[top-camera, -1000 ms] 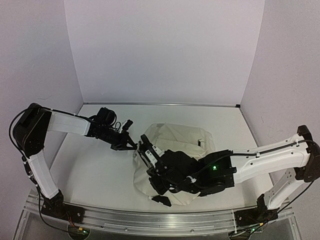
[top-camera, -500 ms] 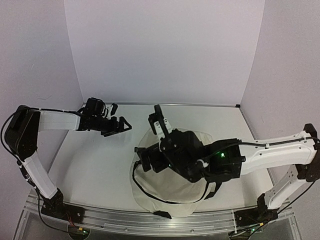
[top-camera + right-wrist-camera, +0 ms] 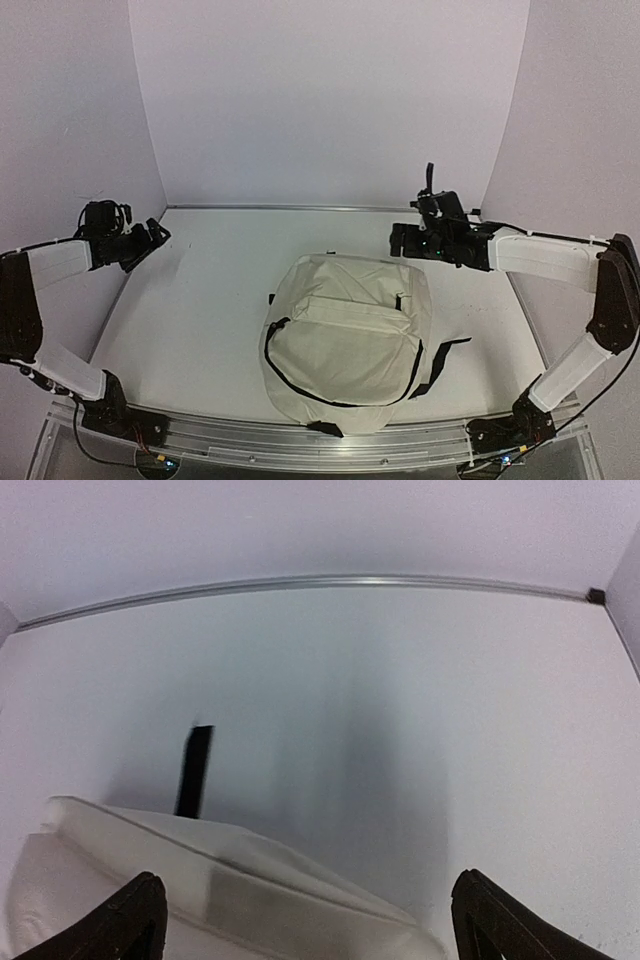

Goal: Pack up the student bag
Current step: Reset both arms

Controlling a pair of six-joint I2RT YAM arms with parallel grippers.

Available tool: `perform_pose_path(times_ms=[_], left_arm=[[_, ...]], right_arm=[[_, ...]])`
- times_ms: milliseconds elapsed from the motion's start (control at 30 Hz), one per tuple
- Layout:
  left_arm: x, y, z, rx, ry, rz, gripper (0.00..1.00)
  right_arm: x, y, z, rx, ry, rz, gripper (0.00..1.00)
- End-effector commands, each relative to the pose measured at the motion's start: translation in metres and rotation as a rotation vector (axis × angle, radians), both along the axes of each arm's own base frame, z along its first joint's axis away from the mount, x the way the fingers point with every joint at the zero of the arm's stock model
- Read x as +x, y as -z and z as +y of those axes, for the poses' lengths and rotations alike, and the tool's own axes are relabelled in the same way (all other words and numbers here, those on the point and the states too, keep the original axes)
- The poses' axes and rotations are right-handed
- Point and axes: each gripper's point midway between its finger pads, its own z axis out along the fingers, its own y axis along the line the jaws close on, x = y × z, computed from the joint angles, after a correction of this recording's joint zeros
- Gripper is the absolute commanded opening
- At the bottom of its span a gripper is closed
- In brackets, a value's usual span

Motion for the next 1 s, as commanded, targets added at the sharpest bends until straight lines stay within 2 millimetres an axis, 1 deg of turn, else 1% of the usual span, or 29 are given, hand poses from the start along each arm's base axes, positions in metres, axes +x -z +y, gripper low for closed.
perform_pose_path(times_ms=[0,67,133,200,300,333,367,400,433,500,567,600,700,833,967], left_arm=[[-0.018,-0.026,0.046,0.090,-0.144,-0.050,1.00],[-0.028,-0.036,0.057,0.163,-0.178,-0.066,1.00],[-0.036,-0.048,0.064,0.221,-0.196,-0.104,1.00],[-0.044,-0.061,0.067,0.248,-0.218,-0.156,1.00],[-0.055,-0.075,0.072,0.286,-0.256,-0.225,1.00],[-0.059,-0.078,0.076,0.303,-0.276,-0.240,1.00],[-0.062,-0.079,0.079,0.312,-0.292,-0.245,1.00],[-0.064,-0.079,0.082,0.327,-0.312,-0.249,1.00],[-0.067,-0.079,0.086,0.341,-0.332,-0.253,1.00],[-0.069,-0.078,0.087,0.354,-0.338,-0.264,1.00],[-0.071,-0.076,0.089,0.358,-0.347,-0.265,1.00],[-0.072,-0.074,0.089,0.359,-0.349,-0.264,1.00],[-0.073,-0.070,0.090,0.362,-0.352,-0.253,1.00],[-0.072,-0.072,0.087,0.359,-0.337,-0.262,1.00],[-0.071,-0.073,0.086,0.353,-0.332,-0.266,1.00]], right_arm=[[0.016,-0.021,-0.077,0.107,0.121,-0.050,0.98],[0.018,-0.028,-0.117,0.135,0.191,-0.081,0.98],[0.018,-0.041,-0.152,0.146,0.259,-0.132,0.98],[0.013,-0.057,-0.172,0.136,0.297,-0.208,0.98],[-0.002,-0.079,-0.188,0.111,0.324,-0.354,0.98],[-0.010,-0.082,-0.192,0.099,0.331,-0.390,0.98],[-0.017,-0.095,-0.196,0.108,0.339,-0.459,0.98],[-0.023,-0.099,-0.200,0.108,0.348,-0.505,0.98],[-0.030,-0.099,-0.204,0.106,0.358,-0.542,0.98],[-0.039,-0.094,-0.208,0.120,0.368,-0.581,0.98],[-0.045,-0.082,-0.209,0.136,0.372,-0.590,0.98],[-0.048,-0.072,-0.210,0.139,0.378,-0.579,0.98],[-0.053,-0.059,-0.213,0.149,0.397,-0.571,0.98],[-0.059,-0.055,-0.216,0.147,0.404,-0.576,0.98],[-0.061,-0.057,-0.215,0.138,0.391,-0.583,0.98]])
